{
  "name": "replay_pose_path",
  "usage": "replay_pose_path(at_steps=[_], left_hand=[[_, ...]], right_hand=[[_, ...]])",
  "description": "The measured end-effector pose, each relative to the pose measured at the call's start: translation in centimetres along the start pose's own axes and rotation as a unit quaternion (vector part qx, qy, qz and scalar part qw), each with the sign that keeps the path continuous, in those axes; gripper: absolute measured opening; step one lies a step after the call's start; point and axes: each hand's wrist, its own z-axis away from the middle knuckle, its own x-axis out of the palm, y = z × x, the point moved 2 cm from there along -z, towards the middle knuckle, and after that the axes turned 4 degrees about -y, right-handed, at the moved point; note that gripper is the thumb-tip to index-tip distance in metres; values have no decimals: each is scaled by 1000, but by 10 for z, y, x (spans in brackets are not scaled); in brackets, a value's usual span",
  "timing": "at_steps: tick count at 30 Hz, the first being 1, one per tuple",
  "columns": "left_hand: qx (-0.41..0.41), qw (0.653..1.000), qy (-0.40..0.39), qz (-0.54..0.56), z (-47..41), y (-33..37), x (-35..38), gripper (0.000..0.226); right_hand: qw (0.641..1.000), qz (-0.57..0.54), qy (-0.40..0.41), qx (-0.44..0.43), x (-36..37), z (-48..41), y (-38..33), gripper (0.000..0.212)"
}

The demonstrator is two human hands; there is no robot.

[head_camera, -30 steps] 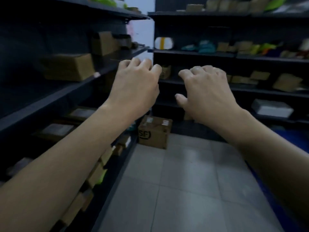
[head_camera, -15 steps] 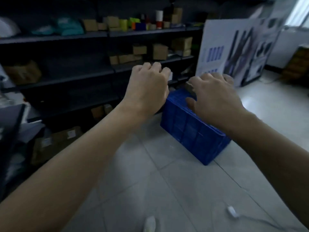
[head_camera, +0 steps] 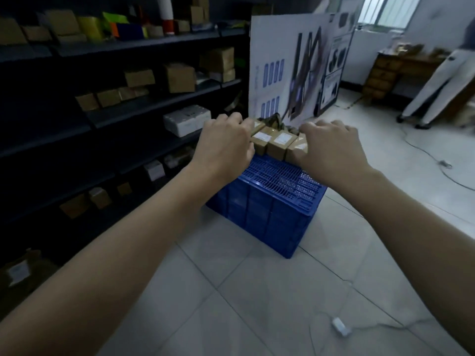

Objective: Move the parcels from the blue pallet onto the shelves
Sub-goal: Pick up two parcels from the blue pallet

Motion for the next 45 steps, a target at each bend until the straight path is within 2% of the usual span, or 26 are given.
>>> replay_pose_path(at_steps=[5,9,14,21,28,36,45], left_hand=[[39,998,-11,41,-73,16,52,33],[44,997,-14,68,-136,24,94,29],[9,996,-30,82,-227,30,145,32],[-50,985,-52,157,-336,34,221,32],[-88,969,-116,201,-424,13,316,34],[-125,926,-228,272,-530,-23,442,39],[-162,885,-346,268,-601,-51,582,44]], right_hand=[[998,-7,-27,55,45,-55,55,40],[997,-27,-42,65,85,-113,96,41],[995,-61,-59,53,128,-194,149,42],[989,-98,-93,57,180,-300,223,43],[975,-139,-149,91,261,-382,255,47],[938,-221,-214,160,363,-486,281,59],[903,-215,-291,233,490,-552,309,54]])
